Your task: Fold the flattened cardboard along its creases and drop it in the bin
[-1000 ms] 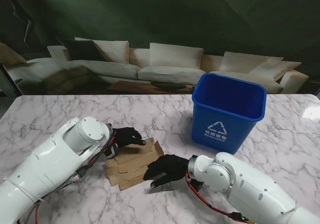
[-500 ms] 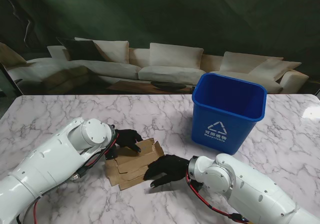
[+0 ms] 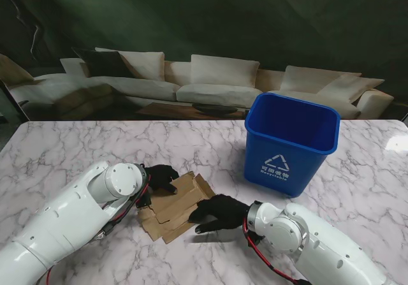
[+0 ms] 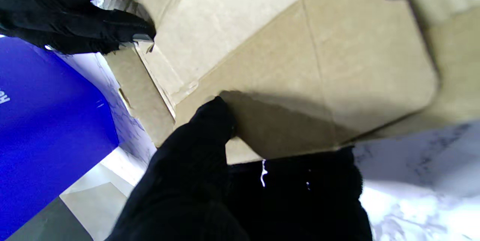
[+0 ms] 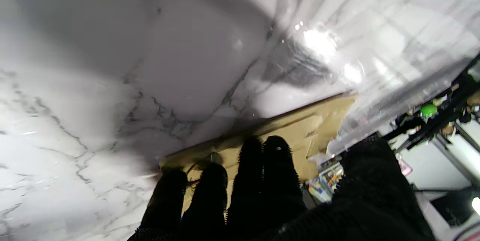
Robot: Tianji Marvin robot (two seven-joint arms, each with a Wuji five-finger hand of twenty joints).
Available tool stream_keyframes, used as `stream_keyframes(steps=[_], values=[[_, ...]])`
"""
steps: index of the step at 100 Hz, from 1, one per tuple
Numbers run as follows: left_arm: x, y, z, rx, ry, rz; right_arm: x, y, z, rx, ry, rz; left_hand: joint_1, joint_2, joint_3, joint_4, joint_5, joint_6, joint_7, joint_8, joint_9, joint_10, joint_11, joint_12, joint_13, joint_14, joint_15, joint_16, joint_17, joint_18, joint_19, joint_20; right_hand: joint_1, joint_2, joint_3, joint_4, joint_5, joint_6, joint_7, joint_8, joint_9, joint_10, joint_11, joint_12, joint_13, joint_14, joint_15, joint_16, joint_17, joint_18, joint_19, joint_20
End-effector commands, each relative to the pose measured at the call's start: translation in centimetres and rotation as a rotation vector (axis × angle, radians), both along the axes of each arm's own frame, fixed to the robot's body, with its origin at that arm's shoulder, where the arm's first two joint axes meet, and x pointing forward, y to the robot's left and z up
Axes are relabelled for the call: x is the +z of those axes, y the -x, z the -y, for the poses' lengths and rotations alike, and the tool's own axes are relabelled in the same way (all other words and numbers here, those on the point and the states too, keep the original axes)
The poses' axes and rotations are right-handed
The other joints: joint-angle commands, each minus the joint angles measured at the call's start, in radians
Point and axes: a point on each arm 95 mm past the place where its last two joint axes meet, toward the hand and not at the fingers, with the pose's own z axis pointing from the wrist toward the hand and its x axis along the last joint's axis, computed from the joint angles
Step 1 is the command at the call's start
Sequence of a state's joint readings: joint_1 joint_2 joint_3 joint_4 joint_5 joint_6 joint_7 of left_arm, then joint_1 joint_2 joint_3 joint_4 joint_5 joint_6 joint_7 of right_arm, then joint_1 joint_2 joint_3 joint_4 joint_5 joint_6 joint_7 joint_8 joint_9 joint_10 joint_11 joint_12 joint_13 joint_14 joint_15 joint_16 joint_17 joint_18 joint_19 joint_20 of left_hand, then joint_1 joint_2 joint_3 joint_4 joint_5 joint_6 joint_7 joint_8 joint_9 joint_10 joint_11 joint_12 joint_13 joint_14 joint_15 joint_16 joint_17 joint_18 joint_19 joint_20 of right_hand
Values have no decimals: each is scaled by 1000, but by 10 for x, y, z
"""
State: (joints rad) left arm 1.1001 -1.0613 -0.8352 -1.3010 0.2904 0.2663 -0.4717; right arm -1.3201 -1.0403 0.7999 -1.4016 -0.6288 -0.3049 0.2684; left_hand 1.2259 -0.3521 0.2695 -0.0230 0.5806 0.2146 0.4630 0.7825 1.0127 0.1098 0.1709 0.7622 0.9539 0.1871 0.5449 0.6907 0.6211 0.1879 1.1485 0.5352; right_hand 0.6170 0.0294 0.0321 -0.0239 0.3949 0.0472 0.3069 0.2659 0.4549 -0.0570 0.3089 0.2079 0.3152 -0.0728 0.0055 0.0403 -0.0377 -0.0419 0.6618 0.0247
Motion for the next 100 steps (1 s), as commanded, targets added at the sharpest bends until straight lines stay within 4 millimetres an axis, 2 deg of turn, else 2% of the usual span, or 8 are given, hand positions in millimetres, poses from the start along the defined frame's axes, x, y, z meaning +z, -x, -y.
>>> stream_keyframes(steps=[1, 35, 51, 74, 85, 100], values=[[-7, 7, 3, -4, 16, -20, -1, 2, 5, -30, -19, -5, 65, -24, 45, 11, 67, -84, 66, -2, 74, -38, 13, 21, 32, -2, 36, 11, 41, -52, 57, 23, 24, 19, -5, 2, -6, 59, 11, 17, -76, 176, -44, -21, 23, 87, -2, 18, 39, 203, 105, 68], [8, 7, -7, 52, 52, 71, 33, 14, 6, -83, -215, 39, 65, -19, 41, 9, 60, -79, 94, -39, 75, -35, 8, 22, 33, 1, 36, 12, 49, -56, 62, 17, 18, 7, 4, 3, 5, 37, 32, 30, -62, 163, -12, -9, 41, 84, 19, 33, 56, 228, 134, 88], [25, 8, -14, 50, 60, 146, 42, 17, 14, -137, -255, 75, 65, -15, 43, 7, 56, -79, 100, -49, 71, -32, 10, 21, 31, -3, 32, 9, 43, -49, 57, 13, 14, 6, 10, 3, 9, 42, 36, 33, -52, 169, 5, -2, 55, 118, 37, 43, 58, 234, 147, 97], [51, 16, -26, 53, 86, 281, 43, 22, 22, -218, -314, -2, 65, -8, 43, 7, 47, -76, 100, -56, 60, -30, 9, 18, 21, -5, 24, 5, 30, -45, 47, 9, -70, 21, -15, -4, 85, 32, 68, 60, 53, 172, 81, 31, 142, 153, 116, 121, 76, 268, 213, 148], [65, 23, -32, 57, 117, 366, 40, 24, 24, -214, -305, -25, 65, -8, 44, 6, 49, -78, 102, -57, 59, -30, 13, 19, 22, -7, 21, 3, 28, -46, 43, 7, -92, 22, -22, -6, 138, 36, 90, 75, 82, 173, 89, 34, 173, 161, 126, 137, 96, 283, 227, 162], [84, 37, -37, 55, 172, 463, 34, 23, 24, -244, -271, -63, 65, -8, 43, 6, 53, -81, 102, -59, 60, -30, 15, 17, 24, -7, 22, 4, 32, -47, 45, 8, -115, 26, -30, -9, 209, 67, 97, 98, 121, 199, 68, 24, 199, 180, 119, 152, 119, 290, 241, 185]])
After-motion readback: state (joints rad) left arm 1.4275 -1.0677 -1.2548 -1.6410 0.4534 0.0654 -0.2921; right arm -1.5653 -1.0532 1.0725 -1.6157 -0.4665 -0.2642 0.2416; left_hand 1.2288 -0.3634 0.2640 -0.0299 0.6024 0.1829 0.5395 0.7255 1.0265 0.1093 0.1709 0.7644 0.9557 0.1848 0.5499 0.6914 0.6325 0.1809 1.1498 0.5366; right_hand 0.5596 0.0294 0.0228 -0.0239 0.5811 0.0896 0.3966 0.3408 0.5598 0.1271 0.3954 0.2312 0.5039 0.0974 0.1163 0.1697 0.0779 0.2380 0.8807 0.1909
